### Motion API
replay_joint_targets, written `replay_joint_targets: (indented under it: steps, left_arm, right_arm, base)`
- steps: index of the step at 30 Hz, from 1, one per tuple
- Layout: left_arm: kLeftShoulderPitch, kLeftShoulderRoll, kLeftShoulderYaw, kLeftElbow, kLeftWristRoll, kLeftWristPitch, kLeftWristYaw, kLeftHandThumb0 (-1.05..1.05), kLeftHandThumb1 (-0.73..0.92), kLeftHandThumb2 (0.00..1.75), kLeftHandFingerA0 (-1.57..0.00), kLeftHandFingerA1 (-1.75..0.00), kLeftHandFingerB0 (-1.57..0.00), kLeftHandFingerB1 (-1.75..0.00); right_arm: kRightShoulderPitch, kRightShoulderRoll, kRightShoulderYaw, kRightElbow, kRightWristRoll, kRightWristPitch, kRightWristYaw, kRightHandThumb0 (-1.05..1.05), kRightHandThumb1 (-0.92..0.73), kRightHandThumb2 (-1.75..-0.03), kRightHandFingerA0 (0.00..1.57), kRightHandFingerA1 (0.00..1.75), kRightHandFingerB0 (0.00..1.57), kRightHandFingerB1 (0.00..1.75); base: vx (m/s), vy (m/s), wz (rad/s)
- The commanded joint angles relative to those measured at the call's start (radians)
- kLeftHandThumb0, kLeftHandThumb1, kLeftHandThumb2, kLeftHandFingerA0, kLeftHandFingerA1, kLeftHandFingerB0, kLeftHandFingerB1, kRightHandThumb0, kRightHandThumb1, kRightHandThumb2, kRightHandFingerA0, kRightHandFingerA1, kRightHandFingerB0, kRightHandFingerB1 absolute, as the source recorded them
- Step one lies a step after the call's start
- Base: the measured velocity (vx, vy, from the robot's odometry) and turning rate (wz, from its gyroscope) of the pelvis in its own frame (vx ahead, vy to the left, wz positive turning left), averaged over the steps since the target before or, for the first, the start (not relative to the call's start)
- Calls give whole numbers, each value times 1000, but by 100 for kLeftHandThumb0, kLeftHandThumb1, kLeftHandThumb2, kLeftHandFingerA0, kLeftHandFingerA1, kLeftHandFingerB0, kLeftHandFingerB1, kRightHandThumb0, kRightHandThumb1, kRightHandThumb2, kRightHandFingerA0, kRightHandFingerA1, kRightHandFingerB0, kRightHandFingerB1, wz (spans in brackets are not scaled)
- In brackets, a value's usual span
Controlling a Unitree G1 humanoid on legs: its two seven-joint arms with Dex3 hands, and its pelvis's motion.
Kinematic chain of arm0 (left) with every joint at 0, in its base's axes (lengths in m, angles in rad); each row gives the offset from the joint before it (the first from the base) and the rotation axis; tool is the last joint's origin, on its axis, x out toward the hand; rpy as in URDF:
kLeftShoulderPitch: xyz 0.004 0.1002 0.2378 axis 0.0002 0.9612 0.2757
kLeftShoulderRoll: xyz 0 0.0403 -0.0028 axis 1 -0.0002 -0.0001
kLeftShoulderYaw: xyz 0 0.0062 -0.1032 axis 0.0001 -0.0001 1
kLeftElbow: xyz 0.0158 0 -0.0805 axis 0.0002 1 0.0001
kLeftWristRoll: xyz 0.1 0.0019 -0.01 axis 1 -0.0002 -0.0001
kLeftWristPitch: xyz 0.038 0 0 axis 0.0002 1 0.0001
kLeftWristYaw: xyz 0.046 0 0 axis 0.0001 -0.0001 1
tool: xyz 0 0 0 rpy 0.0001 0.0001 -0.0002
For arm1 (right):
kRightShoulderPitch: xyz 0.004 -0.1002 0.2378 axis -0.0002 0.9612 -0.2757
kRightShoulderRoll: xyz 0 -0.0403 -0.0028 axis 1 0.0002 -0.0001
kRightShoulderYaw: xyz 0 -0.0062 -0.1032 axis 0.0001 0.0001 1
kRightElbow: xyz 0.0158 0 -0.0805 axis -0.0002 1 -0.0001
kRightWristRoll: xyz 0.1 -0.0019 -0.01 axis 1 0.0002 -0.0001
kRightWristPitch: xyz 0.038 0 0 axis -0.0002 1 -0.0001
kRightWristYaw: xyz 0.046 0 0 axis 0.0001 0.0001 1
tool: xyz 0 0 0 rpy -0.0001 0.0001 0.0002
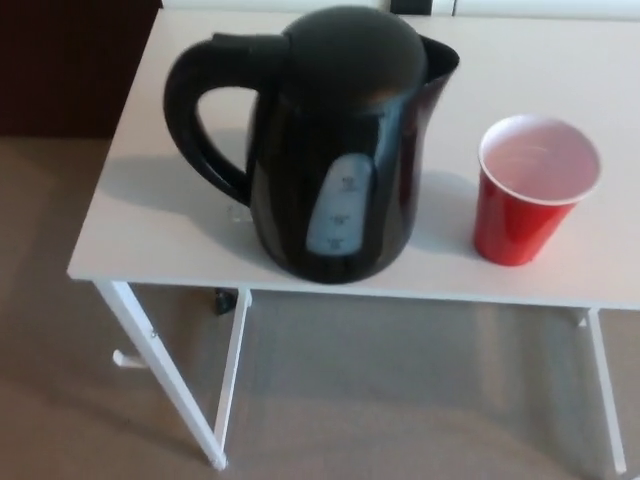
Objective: The robot walk towards a table in front and uses its left hand to pick up the pot from the base and pour water to the cup on the right hand side
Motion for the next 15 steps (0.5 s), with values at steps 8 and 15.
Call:
replay_joint_targets:
  steps: [8, 15]
  left_arm:
    - [-11, 27, -13, 13, 13, -10, 6, -26, 63, 59, -52, -46, -45, -39]
    - [-3, 27, -16, -5, 15, -2, 22, -27, 63, 59, -55, -46, -46, -39]
  right_arm:
    - [-22, -10, -6, 23, 9, 1, 15, -34, -60, -57, 71, 62, 43, 43]
    - [-22, -7, -4, 9, 6, 15, 9, -33, -60, -58, 61, 55, 44, 42]
  base:
    - [102, 93, 0]
    - [70, -11, 5]
